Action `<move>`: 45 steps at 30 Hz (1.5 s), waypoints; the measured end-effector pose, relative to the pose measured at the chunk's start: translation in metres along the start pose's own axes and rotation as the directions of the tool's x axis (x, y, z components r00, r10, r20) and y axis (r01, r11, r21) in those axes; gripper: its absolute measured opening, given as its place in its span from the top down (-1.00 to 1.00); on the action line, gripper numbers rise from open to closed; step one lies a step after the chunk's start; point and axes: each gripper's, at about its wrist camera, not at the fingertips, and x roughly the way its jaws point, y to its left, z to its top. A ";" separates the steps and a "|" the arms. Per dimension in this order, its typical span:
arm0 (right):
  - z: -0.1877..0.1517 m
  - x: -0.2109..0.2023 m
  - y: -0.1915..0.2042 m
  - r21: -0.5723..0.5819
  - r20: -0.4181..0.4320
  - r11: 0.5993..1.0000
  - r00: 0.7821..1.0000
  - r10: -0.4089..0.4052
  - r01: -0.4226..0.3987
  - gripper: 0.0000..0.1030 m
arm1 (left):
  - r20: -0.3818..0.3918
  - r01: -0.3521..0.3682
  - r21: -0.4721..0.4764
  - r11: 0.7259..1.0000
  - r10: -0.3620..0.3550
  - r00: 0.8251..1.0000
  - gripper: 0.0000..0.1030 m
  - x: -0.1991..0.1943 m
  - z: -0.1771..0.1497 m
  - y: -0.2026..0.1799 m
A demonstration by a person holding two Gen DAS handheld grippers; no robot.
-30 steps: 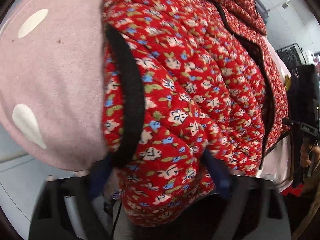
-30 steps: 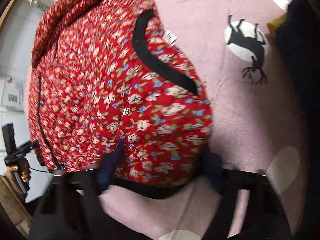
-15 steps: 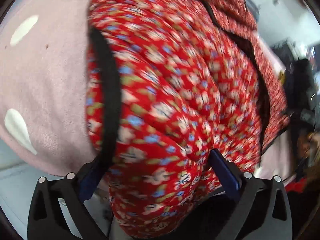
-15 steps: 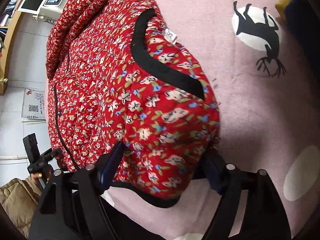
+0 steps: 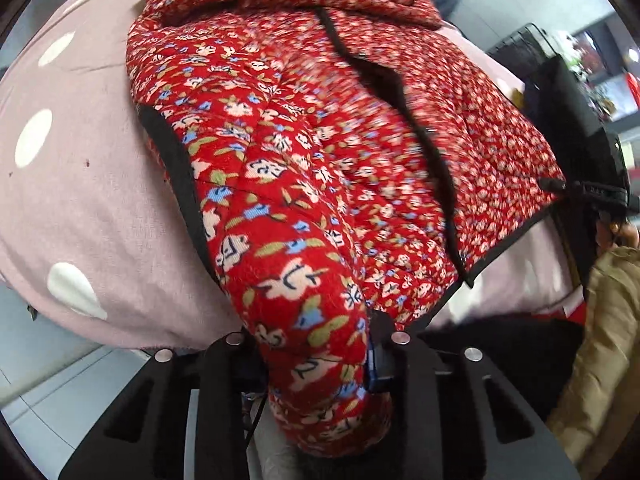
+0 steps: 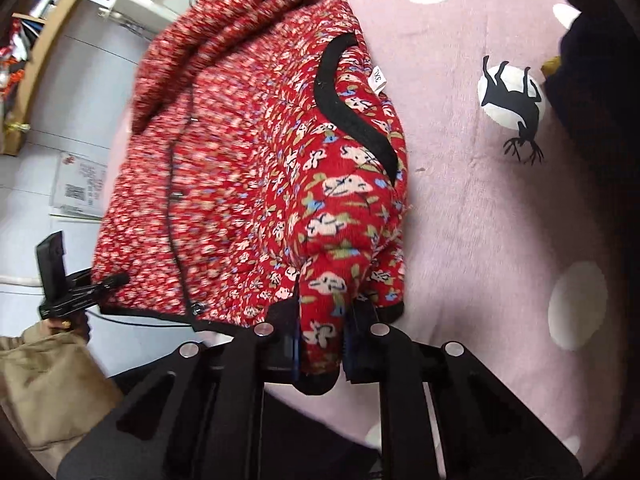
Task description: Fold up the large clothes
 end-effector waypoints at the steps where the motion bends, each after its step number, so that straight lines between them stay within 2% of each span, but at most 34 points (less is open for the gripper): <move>1: -0.003 -0.004 0.003 0.005 -0.002 1.000 1.000 0.009 -0.009 0.72 | -0.008 0.012 0.000 1.000 -0.012 1.000 0.44 -0.007 -0.006 0.002; 5: -0.026 -0.013 -0.004 0.036 -0.028 0.999 0.999 0.028 -0.027 0.73 | -0.031 0.096 -0.054 0.994 -0.098 0.995 0.45 -0.023 -0.035 0.021; 8: -0.043 -0.017 -0.019 0.107 -0.050 0.993 0.997 0.055 -0.049 0.74 | -0.091 0.111 -0.041 0.993 -0.114 0.989 0.45 -0.020 -0.047 0.023; 11: -0.039 -0.015 -0.023 0.140 -0.042 0.989 0.997 0.063 -0.056 0.74 | -0.108 0.112 -0.075 0.991 -0.120 0.987 0.45 -0.016 -0.043 0.031; 13: -0.021 -0.012 -0.012 0.125 -0.026 0.991 0.998 0.054 -0.050 0.74 | -0.090 0.122 -0.109 0.986 -0.132 0.987 0.45 -0.022 -0.019 0.041; 14: -0.009 -0.015 -0.008 0.102 -0.015 0.994 0.999 0.043 -0.041 0.74 | -0.074 0.131 -0.122 0.984 -0.141 0.987 0.45 -0.030 -0.012 0.044; 17: 0.027 -0.029 0.003 0.041 0.036 0.998 0.998 0.050 -0.051 0.74 | 0.023 0.178 -0.138 0.974 -0.177 0.984 0.45 -0.057 0.035 0.058; 21: 0.098 -0.052 0.030 -0.026 0.157 0.994 0.982 0.104 -0.102 0.74 | 0.173 0.180 -0.154 0.971 -0.153 0.973 0.45 -0.109 0.095 0.072; 22: 0.117 -0.057 0.038 -0.042 0.188 0.994 0.976 0.108 -0.102 0.74 | 0.234 0.195 -0.171 0.966 -0.152 0.960 0.45 -0.125 0.119 0.084; 23: 0.145 -0.063 0.046 -0.052 0.237 0.992 0.964 0.125 -0.116 0.74 | 0.268 0.205 -0.177 0.963 -0.153 0.951 0.46 -0.136 0.132 0.089; 24: 0.160 -0.069 0.049 -0.051 0.262 0.991 0.955 0.136 -0.127 0.74 | 0.300 0.213 -0.184 0.960 -0.151 0.942 0.46 -0.141 0.149 0.094; 25: 0.186 -0.073 0.054 -0.043 0.299 0.989 0.942 0.150 -0.143 0.74 | 0.329 0.207 -0.196 0.959 -0.134 0.935 0.46 -0.142 0.175 0.092; 27: 0.225 -0.069 0.066 -0.032 0.334 0.987 0.929 0.156 -0.154 0.74 | 0.365 0.197 -0.214 0.957 -0.109 0.924 0.46 -0.149 0.213 0.104; 29: 0.263 -0.068 0.069 -0.002 0.354 0.985 0.921 0.163 -0.173 0.74 | 0.376 0.162 -0.236 0.958 -0.063 0.924 0.46 -0.141 0.253 0.105; 31: 0.302 -0.060 0.066 0.055 0.356 0.975 0.917 0.180 -0.213 0.74 | 0.379 0.150 -0.271 0.951 -0.038 0.925 0.46 -0.143 0.280 0.118; 32: 0.311 -0.062 0.061 0.087 0.361 0.972 0.916 0.175 -0.220 0.74 | 0.368 0.150 -0.300 0.942 -0.031 0.929 0.44 -0.137 0.290 0.125; 34: 0.339 -0.040 0.043 0.240 0.338 0.929 0.921 0.192 -0.282 0.70 | 0.314 0.187 -0.402 0.896 -0.057 0.948 0.35 -0.112 0.311 0.145; 35: 0.342 -0.034 0.034 0.294 0.321 0.905 0.923 0.210 -0.309 0.64 | 0.295 0.215 -0.448 0.868 -0.084 0.952 0.30 -0.107 0.312 0.152; 36: 0.346 -0.024 0.026 0.352 0.302 0.877 0.927 0.224 -0.327 0.59 | 0.275 0.251 -0.506 0.825 -0.121 0.954 0.27 -0.098 0.314 0.163; 37: 0.348 -0.018 0.020 0.388 0.292 0.857 0.927 0.237 -0.341 0.57 | 0.270 0.277 -0.535 0.798 -0.149 0.951 0.26 -0.091 0.310 0.168; 38: 0.349 -0.018 0.016 0.396 0.307 0.839 0.915 0.263 -0.374 0.45 | 0.285 0.320 -0.551 0.771 -0.186 0.940 0.23 -0.091 0.306 0.174; 39: 0.349 -0.022 0.015 0.377 0.336 0.830 0.896 0.291 -0.411 0.24 | 0.306 0.359 -0.550 0.754 -0.218 0.927 0.18 -0.094 0.300 0.177; 40: 0.347 -0.029 0.014 0.349 0.363 0.825 0.875 0.319 -0.445 0.12 | 0.324 0.397 -0.550 0.735 -0.250 0.912 0.15 -0.095 0.295 0.180; 42: 0.349 -0.047 0.008 0.319 0.401 0.829 0.858 0.320 -0.459 -0.40 | 0.349 0.476 -0.565 0.674 -0.328 0.878 0.06 -0.100 0.284 0.187; 43: 0.350 -0.057 0.007 0.311 0.426 0.841 0.856 0.294 -0.444 -0.52 | 0.348 0.487 -0.576 0.656 -0.342 0.873 0.05 -0.105 0.281 0.189; 44: 0.350 -0.069 0.005 0.290 0.449 0.858 0.852 0.270 -0.425 -0.57 | 0.332 0.482 -0.590 0.648 -0.349 0.876 0.03 -0.106 0.279 0.191; 45: 0.350 -0.076 0.005 0.268 0.448 0.877 0.857 0.254 -0.400 -0.57 | 0.311 0.470 -0.599 0.648 -0.352 0.883 0.02 -0.105 0.277 0.191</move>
